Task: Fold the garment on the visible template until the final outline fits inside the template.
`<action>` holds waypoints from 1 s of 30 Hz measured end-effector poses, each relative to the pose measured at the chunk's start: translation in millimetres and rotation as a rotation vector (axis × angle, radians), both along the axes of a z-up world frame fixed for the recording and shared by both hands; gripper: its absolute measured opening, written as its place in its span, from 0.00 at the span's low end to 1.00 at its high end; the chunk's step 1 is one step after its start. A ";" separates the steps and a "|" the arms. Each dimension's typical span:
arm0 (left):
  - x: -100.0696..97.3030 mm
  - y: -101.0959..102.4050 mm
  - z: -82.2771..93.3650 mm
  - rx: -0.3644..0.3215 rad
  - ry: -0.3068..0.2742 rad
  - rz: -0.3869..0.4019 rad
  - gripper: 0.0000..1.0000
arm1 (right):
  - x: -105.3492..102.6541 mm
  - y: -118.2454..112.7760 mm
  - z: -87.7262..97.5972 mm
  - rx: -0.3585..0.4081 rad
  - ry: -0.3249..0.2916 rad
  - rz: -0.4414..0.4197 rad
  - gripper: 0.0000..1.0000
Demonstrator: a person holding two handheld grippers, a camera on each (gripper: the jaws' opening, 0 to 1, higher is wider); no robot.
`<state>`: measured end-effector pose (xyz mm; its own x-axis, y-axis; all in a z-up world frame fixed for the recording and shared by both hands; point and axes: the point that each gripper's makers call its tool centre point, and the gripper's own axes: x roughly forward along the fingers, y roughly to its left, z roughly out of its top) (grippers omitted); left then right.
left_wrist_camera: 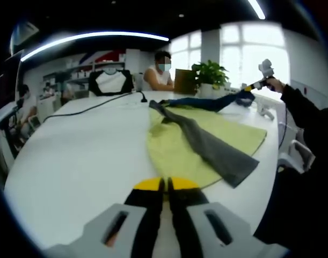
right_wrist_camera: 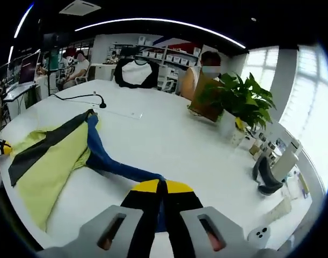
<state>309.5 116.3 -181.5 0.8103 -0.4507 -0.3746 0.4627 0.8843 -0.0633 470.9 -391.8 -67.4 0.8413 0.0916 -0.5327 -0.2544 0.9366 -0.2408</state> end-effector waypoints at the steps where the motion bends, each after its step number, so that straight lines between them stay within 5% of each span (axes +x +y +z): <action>1: 0.0 0.0 -0.2 0.000 0.001 0.000 0.04 | 1.1 -2.9 0.7 0.003 0.002 -0.008 0.00; 7: 0.2 0.0 -0.9 -0.001 0.002 0.000 0.04 | 9.9 -22.0 -5.3 0.040 0.044 -0.060 0.00; 19: 0.9 1.2 -1.5 -0.006 0.008 0.002 0.04 | 27.3 -61.3 -56.2 0.104 0.193 -0.170 0.00; 26: 1.0 2.4 -1.8 -0.009 0.010 0.003 0.04 | 40.4 -75.3 -71.4 0.063 0.238 -0.205 0.00; 30: 0.7 3.1 -1.0 -0.014 0.009 0.000 0.04 | 43.9 -78.8 -78.0 -0.107 0.291 -0.105 0.00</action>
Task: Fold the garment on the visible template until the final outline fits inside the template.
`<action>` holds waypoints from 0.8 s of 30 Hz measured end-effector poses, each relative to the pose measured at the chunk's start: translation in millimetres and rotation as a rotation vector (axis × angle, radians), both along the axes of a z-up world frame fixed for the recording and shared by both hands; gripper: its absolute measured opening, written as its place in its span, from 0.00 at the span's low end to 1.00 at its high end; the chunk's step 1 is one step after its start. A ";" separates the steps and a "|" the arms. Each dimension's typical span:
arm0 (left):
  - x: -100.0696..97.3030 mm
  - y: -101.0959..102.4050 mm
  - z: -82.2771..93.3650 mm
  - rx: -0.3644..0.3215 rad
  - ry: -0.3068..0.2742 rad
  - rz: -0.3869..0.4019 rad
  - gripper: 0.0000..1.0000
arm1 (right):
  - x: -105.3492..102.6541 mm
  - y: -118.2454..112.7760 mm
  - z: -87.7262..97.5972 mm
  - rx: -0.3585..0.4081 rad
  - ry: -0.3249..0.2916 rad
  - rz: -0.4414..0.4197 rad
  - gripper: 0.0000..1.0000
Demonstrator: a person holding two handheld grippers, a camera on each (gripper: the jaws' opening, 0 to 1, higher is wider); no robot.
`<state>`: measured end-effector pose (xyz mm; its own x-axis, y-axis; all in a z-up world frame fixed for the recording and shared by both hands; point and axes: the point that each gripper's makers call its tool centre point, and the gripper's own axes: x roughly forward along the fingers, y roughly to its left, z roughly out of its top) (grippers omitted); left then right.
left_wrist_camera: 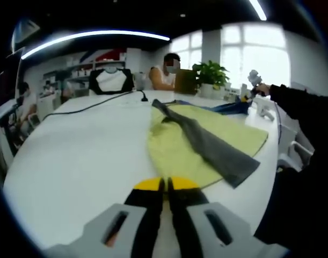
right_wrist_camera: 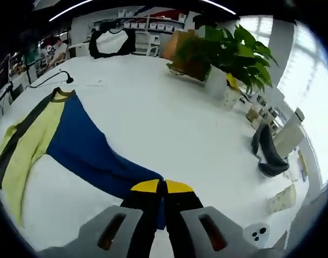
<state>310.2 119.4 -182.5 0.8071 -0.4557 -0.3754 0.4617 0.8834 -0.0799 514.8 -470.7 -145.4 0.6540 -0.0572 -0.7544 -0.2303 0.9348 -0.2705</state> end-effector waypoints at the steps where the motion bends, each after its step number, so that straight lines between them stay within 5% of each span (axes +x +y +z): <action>1: 0.2 0.6 0.0 -0.003 0.001 0.003 0.04 | 2.9 -3.2 0.7 -0.021 0.001 -0.010 0.00; 12: 1.1 1.6 -3.0 0.001 0.009 0.007 0.04 | 19.6 -20.7 -17.4 -0.053 0.083 -0.028 0.00; 24: -0.2 1.6 -6.8 0.003 0.016 0.010 0.04 | 21.4 -44.4 -32.3 -0.089 0.090 -0.061 0.03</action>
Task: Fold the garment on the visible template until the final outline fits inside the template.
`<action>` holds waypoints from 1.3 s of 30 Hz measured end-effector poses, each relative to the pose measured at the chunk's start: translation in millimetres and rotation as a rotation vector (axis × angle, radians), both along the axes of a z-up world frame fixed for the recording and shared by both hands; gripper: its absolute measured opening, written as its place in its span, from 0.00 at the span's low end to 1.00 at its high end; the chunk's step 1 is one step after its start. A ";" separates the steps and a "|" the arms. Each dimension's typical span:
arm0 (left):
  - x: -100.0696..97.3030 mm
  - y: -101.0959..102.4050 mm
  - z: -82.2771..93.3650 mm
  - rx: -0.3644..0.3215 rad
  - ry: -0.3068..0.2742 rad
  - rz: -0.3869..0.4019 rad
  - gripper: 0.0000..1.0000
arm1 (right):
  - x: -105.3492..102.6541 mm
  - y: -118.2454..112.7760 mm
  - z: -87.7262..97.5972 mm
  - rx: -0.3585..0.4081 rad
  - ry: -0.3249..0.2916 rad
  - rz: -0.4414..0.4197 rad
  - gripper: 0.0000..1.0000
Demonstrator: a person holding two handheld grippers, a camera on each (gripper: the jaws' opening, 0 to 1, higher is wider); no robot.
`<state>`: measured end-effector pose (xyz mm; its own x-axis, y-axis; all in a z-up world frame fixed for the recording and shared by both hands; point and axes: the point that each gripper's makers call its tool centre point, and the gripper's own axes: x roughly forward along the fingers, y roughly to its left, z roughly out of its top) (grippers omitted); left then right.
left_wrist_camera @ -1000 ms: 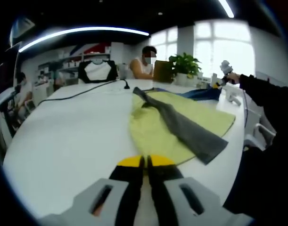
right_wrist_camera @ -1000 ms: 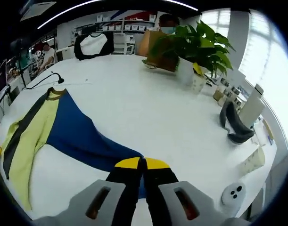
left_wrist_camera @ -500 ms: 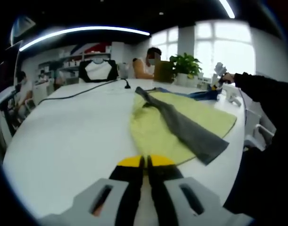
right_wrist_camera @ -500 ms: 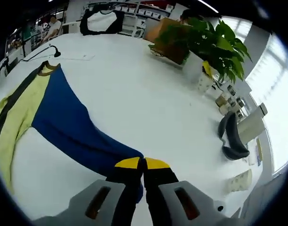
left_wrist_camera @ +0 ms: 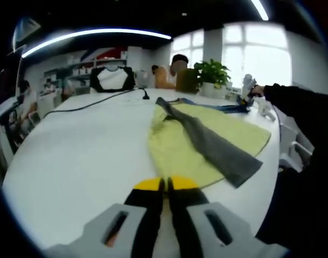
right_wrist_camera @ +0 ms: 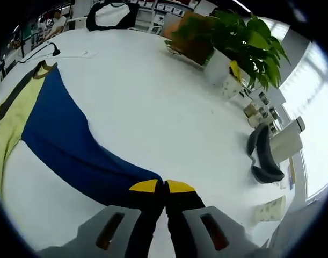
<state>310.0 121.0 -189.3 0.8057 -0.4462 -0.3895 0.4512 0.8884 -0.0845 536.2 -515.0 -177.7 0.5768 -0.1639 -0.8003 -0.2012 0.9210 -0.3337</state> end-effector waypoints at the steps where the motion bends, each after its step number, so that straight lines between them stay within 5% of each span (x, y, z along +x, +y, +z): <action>1: -0.4 -0.1 -0.6 0.000 0.001 0.000 0.04 | -0.8 -6.0 1.3 -0.026 -0.005 -0.010 0.03; 13: -1.8 -0.6 -2.0 0.009 0.002 0.003 0.04 | -7.7 -40.0 12.1 -0.052 -0.075 -0.083 0.02; 23: -1.7 -0.2 -0.6 0.008 -0.001 0.001 0.04 | -10.2 -35.2 40.2 0.064 -0.186 -0.088 0.09; 28: -1.0 -0.8 1.0 0.010 -0.003 0.001 0.04 | -16.0 -23.1 23.9 0.157 -0.133 -0.074 0.12; 39: -0.7 -0.6 4.9 0.006 -0.010 0.001 0.04 | -26.5 -26.8 -4.6 0.205 -0.063 -0.155 0.14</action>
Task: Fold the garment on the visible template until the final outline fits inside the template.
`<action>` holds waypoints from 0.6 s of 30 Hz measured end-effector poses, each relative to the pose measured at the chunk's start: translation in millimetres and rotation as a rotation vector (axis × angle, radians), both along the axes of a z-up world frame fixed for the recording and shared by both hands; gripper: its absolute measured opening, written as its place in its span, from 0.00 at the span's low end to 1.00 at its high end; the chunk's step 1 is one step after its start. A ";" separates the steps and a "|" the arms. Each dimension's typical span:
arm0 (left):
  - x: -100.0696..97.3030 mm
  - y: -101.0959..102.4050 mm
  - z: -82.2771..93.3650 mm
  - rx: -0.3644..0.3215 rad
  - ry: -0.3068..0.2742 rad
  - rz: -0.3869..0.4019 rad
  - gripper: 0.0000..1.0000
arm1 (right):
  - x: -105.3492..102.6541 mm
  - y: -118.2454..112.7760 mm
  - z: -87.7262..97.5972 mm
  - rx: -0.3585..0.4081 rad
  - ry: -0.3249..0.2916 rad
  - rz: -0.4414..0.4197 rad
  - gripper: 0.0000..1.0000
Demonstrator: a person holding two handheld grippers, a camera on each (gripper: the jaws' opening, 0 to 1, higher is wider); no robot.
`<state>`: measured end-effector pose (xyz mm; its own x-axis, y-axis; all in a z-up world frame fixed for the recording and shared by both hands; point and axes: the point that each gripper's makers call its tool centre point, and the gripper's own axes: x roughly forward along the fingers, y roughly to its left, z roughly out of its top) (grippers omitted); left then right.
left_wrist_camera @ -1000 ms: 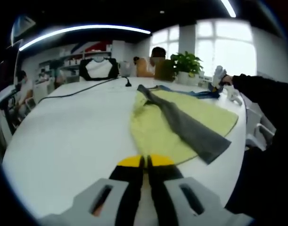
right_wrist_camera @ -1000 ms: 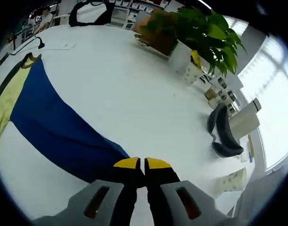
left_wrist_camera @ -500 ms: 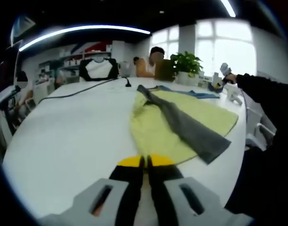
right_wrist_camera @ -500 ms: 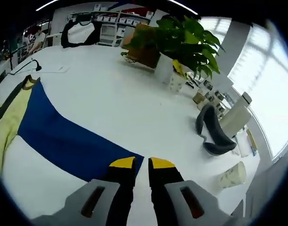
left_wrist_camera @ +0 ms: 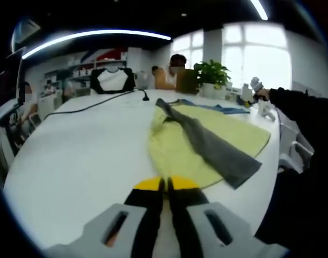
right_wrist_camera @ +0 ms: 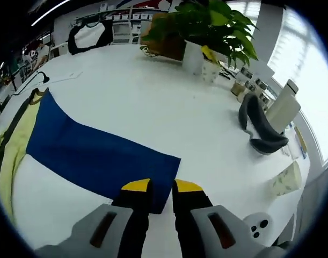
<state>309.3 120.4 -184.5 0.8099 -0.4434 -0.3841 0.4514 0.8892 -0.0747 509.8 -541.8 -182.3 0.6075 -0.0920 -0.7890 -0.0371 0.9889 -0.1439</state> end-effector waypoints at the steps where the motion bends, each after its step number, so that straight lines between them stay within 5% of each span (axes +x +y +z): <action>1: 0.1 0.0 0.2 0.000 -0.001 0.000 0.04 | -0.7 -0.3 -2.2 0.008 0.005 -0.001 0.14; 14: -0.1 -0.7 2.9 -0.002 -0.003 -0.003 0.04 | -11.4 -6.3 -19.1 0.078 0.051 -0.059 0.16; 18: 0.1 -0.9 4.0 -0.003 -0.004 -0.004 0.04 | -15.8 3.4 -19.7 0.111 0.060 -0.066 0.08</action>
